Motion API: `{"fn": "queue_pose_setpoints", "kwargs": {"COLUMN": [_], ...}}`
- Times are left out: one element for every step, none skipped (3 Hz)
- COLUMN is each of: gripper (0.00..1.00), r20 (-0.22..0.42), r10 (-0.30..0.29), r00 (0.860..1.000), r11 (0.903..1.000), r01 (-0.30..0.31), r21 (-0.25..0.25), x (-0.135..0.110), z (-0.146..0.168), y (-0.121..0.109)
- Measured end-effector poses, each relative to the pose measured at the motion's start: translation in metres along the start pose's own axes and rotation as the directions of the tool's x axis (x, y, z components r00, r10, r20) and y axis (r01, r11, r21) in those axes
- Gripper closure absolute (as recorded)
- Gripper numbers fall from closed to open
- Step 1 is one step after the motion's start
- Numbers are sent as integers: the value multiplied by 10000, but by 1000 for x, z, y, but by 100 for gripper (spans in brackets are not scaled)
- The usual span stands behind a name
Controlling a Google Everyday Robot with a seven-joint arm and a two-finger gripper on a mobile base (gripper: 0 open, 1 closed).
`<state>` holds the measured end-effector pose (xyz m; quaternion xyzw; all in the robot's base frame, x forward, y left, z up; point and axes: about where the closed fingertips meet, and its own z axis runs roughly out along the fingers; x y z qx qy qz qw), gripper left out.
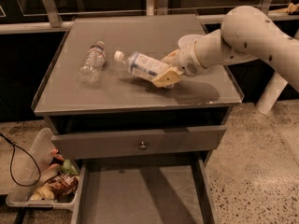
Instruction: Pick blue plastic bottle from middle drawer and place on counter
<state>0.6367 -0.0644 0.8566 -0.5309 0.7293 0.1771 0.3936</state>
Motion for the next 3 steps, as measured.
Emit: {"fn": "queue_pose_setpoints", "kwargs": {"gripper": [11,0,0], "r20": [0,0,0], "r10": [0,0,0], "r00": [10000,10000,10000], "r11": [10000,10000,10000], "r01": [0,0,0], "r21": [-1,-1,-1], "x": [0,0,0], "z": [0,0,0], "y": [0,0,0]}}
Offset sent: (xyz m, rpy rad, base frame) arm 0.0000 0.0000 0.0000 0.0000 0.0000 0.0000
